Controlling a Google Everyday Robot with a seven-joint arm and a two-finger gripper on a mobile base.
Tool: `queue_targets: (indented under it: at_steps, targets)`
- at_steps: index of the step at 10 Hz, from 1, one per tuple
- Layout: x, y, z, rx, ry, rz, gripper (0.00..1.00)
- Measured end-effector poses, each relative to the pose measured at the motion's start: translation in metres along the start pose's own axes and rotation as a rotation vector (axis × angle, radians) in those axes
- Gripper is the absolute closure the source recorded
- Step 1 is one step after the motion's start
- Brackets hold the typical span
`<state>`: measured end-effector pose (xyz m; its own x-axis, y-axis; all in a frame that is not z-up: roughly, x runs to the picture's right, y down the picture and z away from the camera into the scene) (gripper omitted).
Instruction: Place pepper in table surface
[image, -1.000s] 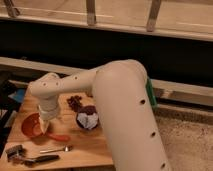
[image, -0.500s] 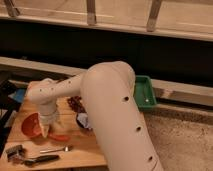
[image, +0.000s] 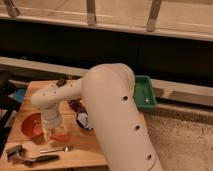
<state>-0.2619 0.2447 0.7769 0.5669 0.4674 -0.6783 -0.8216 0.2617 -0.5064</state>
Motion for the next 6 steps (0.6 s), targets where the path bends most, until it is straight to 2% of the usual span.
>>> queue_targets:
  at_steps: [2, 4, 6]
  targets:
    - [0.0019, 0.0016, 0.0061, -0.008, 0.014, 0.005, 0.35]
    - [0.0018, 0.0037, 0.0098, -0.006, 0.026, -0.004, 0.49]
    - [0.0009, 0.0062, 0.0119, -0.003, 0.031, -0.019, 0.71]
